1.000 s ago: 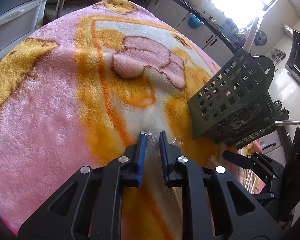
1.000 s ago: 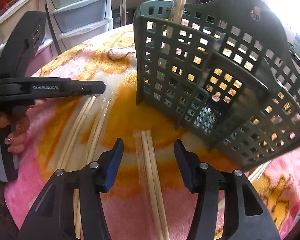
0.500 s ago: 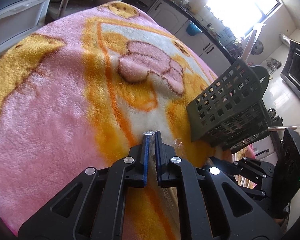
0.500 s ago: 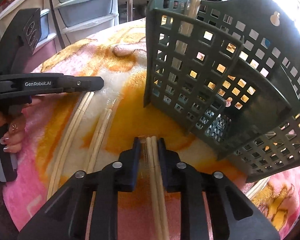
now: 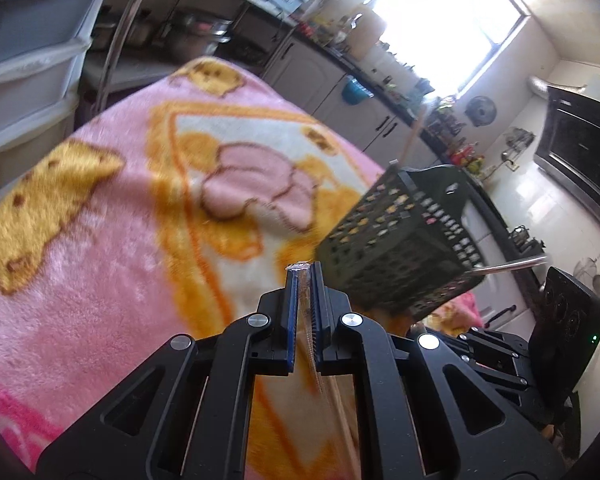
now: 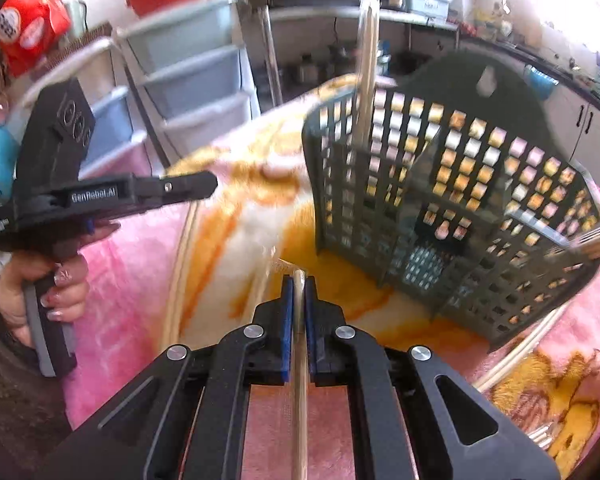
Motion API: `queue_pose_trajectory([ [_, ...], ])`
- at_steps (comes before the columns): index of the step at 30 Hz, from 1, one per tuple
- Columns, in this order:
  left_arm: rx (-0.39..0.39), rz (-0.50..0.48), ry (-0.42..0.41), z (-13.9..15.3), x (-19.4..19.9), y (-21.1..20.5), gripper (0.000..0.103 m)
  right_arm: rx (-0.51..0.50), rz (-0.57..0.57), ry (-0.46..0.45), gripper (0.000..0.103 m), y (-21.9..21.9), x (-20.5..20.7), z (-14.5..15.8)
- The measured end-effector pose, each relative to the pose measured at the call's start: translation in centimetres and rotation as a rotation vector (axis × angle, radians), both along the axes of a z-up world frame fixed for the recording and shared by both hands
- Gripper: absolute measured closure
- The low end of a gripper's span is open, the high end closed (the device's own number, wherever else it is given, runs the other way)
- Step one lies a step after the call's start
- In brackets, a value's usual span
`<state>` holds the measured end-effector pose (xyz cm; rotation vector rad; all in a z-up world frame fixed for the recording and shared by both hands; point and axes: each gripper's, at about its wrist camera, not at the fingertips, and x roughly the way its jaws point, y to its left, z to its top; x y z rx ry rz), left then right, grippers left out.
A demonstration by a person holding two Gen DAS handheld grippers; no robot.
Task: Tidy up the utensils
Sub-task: 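Lift the chopsticks with the right gripper and carry above the basket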
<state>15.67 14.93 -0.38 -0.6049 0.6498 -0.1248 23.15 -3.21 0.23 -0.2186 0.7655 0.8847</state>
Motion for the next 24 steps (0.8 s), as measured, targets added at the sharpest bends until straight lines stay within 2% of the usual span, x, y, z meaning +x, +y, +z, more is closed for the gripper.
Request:
queue_pose_trajectory([
  [3,-0.001,-0.018,-0.045,1.7,-0.6,-0.6,0.1,0.093,-0.018,-0.028,0.097,-1.6,-0.4,1.8],
  [12,0.015,-0.093,-0.155,6.3,-1.0,-2.8,0.1,0.298,-0.109,-0.249,0.097,-6.5,-1.7,7.5],
  [17,0.04,-0.134,-0.211,8.6,-0.9,-4.5,0.1,0.36,-0.167,-0.327,0.097,-8.3,-1.3,9.8],
  [24,0.065,-0.192,-0.27,11.3,-0.4,-6.4,0.1,0.404,-0.216,-0.373,0.097,-9.2,-0.7,11.6],
])
